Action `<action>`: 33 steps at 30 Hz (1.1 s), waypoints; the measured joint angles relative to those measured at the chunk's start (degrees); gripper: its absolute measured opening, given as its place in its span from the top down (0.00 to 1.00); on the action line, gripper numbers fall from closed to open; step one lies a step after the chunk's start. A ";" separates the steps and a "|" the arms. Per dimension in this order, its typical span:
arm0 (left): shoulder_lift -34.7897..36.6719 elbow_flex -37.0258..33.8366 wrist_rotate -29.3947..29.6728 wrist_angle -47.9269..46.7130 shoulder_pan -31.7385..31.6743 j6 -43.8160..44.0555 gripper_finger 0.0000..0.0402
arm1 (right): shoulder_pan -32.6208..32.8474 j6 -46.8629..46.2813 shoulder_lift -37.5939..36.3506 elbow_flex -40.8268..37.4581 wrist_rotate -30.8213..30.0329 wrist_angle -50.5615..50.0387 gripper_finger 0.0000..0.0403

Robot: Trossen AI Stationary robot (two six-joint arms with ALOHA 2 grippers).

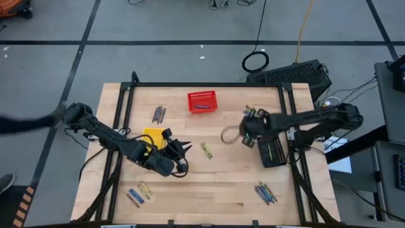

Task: Sort crayons
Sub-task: Put the blue crayon into the red basket

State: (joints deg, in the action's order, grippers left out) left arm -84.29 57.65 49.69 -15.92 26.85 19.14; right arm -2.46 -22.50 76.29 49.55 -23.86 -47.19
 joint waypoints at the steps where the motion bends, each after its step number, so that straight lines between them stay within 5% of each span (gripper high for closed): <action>1: -0.01 0.00 -0.01 -0.39 0.02 -0.03 0.86 | -3.05 2.92 0.74 -0.43 1.23 2.15 0.68; 13: 1.52 1.09 -0.13 -6.73 2.70 0.02 0.85 | -23.19 13.47 10.04 -0.75 14.42 14.24 0.76; 20: 1.49 1.07 -0.06 -7.17 2.89 0.00 0.86 | -26.58 16.33 11.05 -0.75 14.18 16.25 0.98; 33: 1.49 1.07 0.11 -7.15 2.86 0.04 0.86 | -29.37 16.29 15.44 -0.70 10.19 16.56 1.00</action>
State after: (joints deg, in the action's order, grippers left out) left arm -82.81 58.72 49.80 -23.07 29.71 19.18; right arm -31.83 -6.22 91.73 48.84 -13.68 -30.63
